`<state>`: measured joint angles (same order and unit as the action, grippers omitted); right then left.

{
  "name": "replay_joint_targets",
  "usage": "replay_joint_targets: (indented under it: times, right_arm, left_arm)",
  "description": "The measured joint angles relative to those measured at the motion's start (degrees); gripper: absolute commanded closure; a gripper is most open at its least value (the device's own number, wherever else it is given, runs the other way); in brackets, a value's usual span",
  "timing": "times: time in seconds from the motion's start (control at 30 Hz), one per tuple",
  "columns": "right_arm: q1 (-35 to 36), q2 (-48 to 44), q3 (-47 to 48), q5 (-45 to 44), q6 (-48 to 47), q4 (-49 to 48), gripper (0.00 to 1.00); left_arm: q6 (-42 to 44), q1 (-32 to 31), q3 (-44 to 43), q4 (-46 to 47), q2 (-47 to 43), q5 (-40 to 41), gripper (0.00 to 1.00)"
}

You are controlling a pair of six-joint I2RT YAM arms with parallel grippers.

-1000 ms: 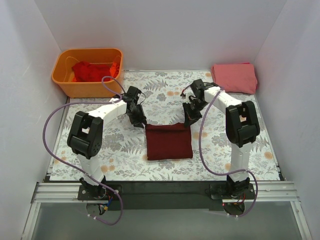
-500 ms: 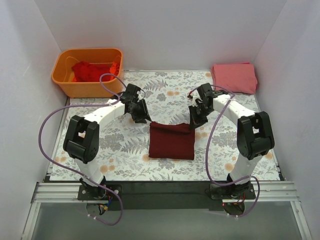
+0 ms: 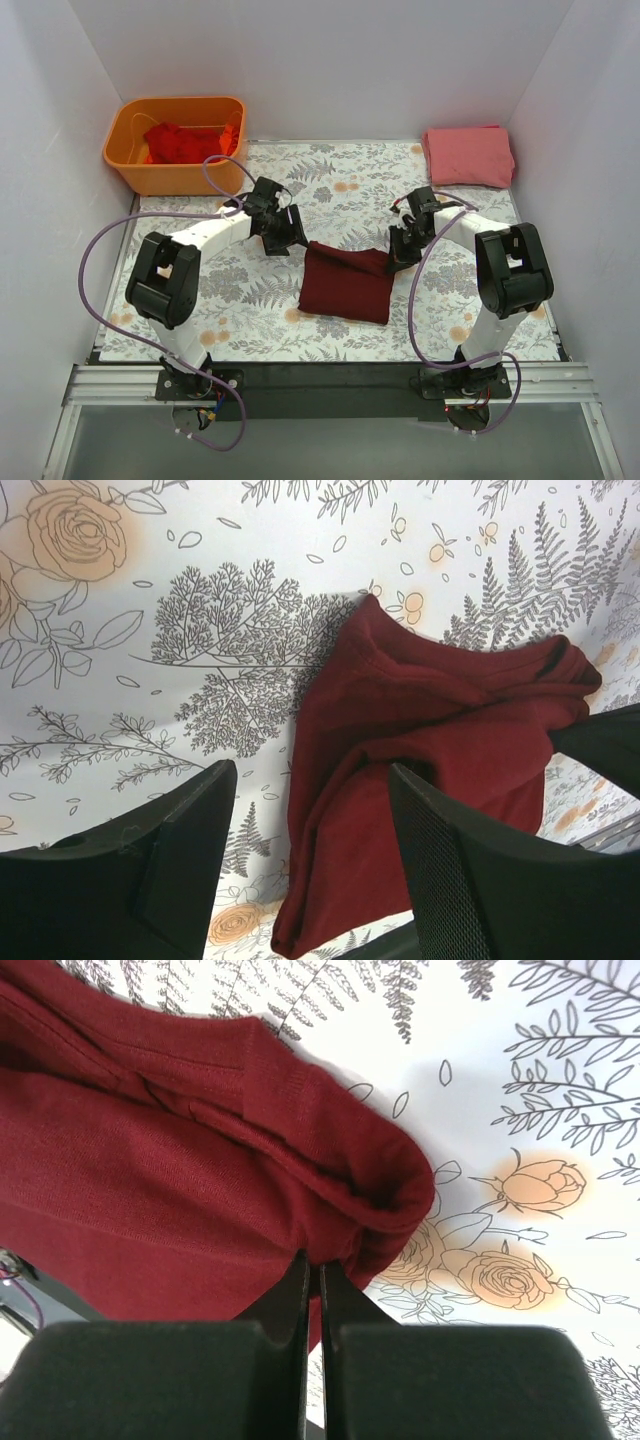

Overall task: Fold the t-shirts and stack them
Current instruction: Fold the tshirt

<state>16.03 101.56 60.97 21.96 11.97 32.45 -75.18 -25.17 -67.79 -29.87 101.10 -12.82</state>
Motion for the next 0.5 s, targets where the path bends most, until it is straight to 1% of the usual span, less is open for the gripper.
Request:
replay_joint_targets:
  times: [0.03, 0.07, 0.13, 0.23, 0.33, 0.37, 0.47, 0.5]
  right_arm:
    - [-0.24, -0.07, -0.13, 0.15, 0.26, -0.20, 0.96]
    - [-0.35, -0.22, -0.31, 0.24, 0.46, -0.52, 0.86]
    - [-0.50, -1.51, -0.90, -0.57, 1.42, -0.98, 0.75]
    - [-0.81, -5.90, -1.07, -3.96, 2.19, -1.16, 0.66]
    - [-1.11, -13.35, -1.16, -7.08, 2.69, -2.19, 0.64]
    - [-1.27, -16.24, -1.44, -7.43, 2.71, -3.39, 0.63]
    - [-1.51, -24.37, -4.26, -5.09, 2.60, -9.46, 0.62]
    - [-1.62, -26.47, -6.29, -2.23, 2.69, -12.52, 0.62]
  left_arm:
    - [0.02, -0.11, 0.28, 0.28, -0.24, 0.07, 0.39]
    - [0.11, -0.13, 0.68, 0.52, -0.68, 0.13, 0.38]
    - [0.44, -0.20, 1.60, 0.79, -1.99, 0.17, 0.38]
    - [1.14, -0.26, 2.69, 1.14, -4.98, 0.42, 0.37]
    - [2.03, -0.46, 4.02, 1.81, -8.96, 1.46, 0.37]
    - [2.40, -0.48, 4.68, 2.16, -10.45, 1.84, 0.38]
    - [3.45, -0.87, 7.43, 3.80, -15.34, 2.51, 0.50]
    - [3.91, -1.20, 8.66, 4.94, -16.83, 2.32, 0.57]
